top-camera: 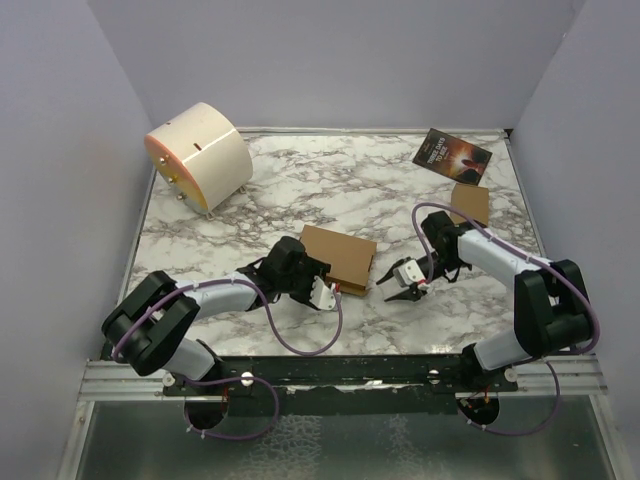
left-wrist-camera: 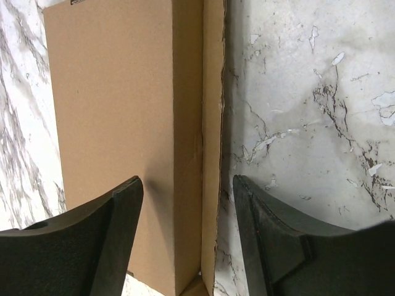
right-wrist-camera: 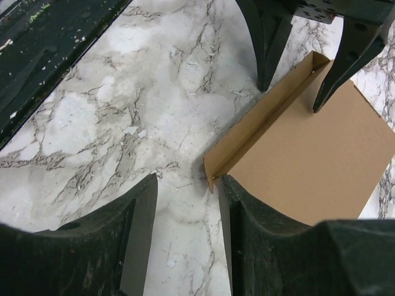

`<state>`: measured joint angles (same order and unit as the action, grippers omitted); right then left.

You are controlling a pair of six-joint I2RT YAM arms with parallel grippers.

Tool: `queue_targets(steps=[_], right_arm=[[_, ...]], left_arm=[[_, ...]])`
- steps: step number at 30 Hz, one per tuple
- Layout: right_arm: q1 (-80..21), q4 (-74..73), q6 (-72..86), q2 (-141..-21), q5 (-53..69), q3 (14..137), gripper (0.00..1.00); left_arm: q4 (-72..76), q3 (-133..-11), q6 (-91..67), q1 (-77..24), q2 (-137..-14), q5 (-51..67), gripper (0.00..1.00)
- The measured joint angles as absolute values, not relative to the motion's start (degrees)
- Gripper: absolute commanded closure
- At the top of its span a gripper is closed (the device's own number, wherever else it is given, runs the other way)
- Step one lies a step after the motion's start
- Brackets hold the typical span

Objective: Fold the paper box

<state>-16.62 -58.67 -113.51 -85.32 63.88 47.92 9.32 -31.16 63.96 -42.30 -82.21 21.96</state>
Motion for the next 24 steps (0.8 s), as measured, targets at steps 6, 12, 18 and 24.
queue_targets(steps=[6, 12, 18, 24], right_arm=[[-17.78, -57.43, -113.62, -84.31, 63.55, 46.98, 0.57], [-20.29, -55.02, -112.88, -84.05, 61.71, 46.59, 0.57], [-22.70, -51.77, -113.01, -83.20, 58.41, 45.08, 0.57], [-24.62, -47.57, -114.43, -82.46, 54.61, 42.87, 0.60]], left_arm=[[8.73, -31.27, 63.99, -42.30, -82.61, 22.00, 0.47], [8.71, -31.51, 64.05, -42.28, -82.85, 22.00, 0.47], [8.32, -31.94, 63.96, -42.24, -82.98, 22.00, 0.50], [8.34, -32.14, 63.70, -42.06, -83.02, 22.09, 0.54]])
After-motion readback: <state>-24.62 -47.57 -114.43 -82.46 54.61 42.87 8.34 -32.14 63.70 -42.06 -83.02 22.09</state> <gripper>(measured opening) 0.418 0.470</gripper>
